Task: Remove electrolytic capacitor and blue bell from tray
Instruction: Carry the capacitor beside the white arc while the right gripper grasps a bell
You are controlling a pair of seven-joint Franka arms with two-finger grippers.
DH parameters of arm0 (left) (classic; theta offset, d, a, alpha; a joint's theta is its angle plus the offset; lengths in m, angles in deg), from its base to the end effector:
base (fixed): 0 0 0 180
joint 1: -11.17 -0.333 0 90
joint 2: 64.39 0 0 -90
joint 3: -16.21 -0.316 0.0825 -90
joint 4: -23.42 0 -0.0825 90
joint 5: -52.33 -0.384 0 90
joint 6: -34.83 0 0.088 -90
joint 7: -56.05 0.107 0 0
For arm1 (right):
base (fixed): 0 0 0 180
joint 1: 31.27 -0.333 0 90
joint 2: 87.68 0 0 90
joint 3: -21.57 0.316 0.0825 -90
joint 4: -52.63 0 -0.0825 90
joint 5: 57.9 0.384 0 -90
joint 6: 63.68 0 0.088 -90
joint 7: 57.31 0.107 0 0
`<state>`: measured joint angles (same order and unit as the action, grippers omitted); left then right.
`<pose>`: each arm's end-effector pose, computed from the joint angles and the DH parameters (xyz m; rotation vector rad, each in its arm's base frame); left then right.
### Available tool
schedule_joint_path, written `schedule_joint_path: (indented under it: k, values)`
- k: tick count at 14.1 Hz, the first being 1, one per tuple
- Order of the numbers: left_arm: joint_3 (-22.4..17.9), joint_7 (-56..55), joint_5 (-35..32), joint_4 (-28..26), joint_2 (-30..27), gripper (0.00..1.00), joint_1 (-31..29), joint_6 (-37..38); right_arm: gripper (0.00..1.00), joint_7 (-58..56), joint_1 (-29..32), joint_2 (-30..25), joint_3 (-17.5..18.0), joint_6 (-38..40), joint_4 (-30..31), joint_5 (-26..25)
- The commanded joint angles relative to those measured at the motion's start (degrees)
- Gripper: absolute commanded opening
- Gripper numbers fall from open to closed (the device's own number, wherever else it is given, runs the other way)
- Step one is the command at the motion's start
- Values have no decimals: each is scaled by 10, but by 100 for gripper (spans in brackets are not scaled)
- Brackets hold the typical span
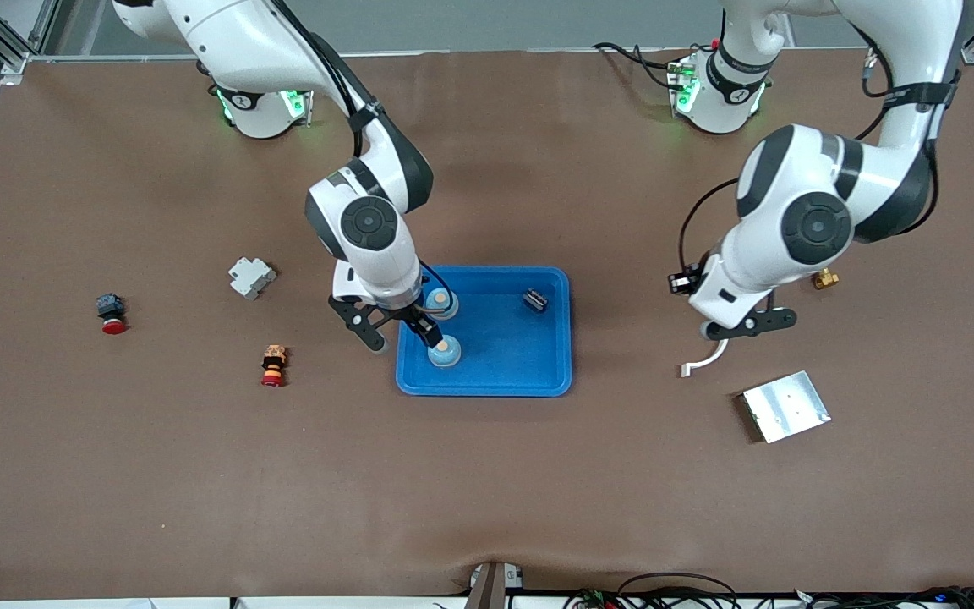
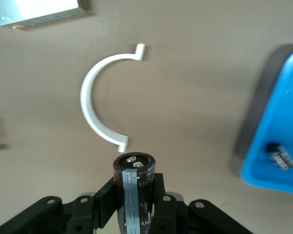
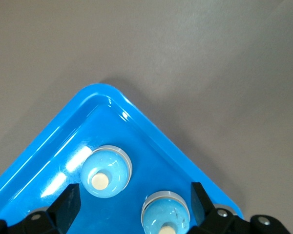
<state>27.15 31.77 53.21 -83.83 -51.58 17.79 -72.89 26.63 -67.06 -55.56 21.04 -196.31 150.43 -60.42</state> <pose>0.5608 -0.1737 0.3809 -3.0945 -0.1916 0.3388 0.5540 0.3914 0.2709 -2.8609 1.2418 -0.0884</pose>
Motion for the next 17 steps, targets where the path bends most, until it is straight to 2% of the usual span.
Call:
schedule_joint_path:
  k: [1, 4, 8, 11, 14, 17]
  values:
    - [5, 70, -2, -45, -28, 0, -41, -14, 100, 34, -13, 29, -6, 3, -32, -19]
    - [5, 107, -6, -71, -24, 0, -70, -51, 100, 37, -14, 46, -8, 0, -50, -22]
    - [3, 118, -11, -132, -13, 0, -77, -171, 100, 55, -18, 77, -8, 0, -77, -23]
    - [4, 119, -64, -129, 35, 0, -78, -221, 100, 56, -19, 91, -8, -1, -87, -22]
    - [2, 120, -83, -126, 69, 0, -82, -263, 100, 76, -24, 103, -8, -28, -87, -23]
    - [4, 121, -147, -125, 92, 1, -100, -284, 100, 79, -28, 113, -8, -34, -87, -23]
